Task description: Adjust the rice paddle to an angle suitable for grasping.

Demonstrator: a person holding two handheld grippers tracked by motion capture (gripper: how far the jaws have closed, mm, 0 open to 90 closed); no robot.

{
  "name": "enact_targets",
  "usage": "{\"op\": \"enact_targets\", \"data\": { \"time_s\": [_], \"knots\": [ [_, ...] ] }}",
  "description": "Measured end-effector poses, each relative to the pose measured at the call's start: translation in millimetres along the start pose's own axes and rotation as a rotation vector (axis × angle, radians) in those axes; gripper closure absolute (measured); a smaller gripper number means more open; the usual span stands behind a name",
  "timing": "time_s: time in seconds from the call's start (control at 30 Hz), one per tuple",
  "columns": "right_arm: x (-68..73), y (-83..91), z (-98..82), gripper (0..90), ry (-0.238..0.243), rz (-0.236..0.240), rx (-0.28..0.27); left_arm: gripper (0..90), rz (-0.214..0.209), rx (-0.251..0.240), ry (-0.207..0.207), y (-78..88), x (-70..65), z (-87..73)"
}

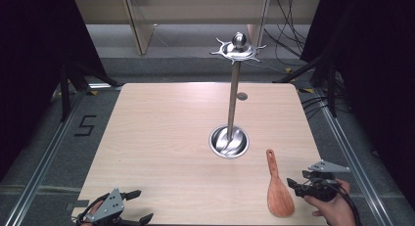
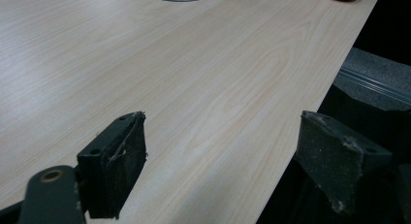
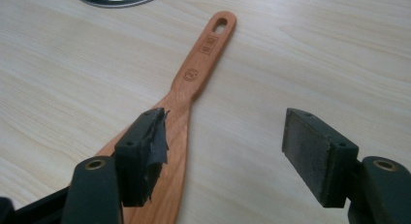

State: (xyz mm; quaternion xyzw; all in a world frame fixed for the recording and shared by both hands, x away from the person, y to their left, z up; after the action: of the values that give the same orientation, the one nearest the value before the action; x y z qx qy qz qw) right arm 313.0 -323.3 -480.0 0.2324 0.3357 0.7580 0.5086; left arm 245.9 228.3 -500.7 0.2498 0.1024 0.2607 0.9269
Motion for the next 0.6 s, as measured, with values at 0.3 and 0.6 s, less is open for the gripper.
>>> {"op": "enact_targets", "data": {
  "time_s": [0.3, 0.6],
  "knots": [
    [10.4, -14.8, 23.3, 33.4, 0.039, 0.018, 0.075, 17.6, 0.006, -0.027, 0.046, -1.1, -2.7, -0.6],
    [17.9, -28.9, 40.6, 29.2, 0.024, 0.027, 0.152, 17.6, -0.002, -0.013, 0.048, -0.8, -2.9, -0.6]
  ]
}}
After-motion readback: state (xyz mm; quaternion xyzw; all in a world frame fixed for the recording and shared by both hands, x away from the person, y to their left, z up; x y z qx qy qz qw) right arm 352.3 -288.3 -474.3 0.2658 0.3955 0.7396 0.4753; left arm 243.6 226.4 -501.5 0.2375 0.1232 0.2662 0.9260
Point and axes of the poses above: each handheld gripper's, and its own axes: y roughly backward along the jaws, z roughly out of its top, x roughly to its left, the point moved 2 cm from there along -y, roughly forward along the jaws, and after that the axes turned 4 degrees about -z, right-handed, at the moved point
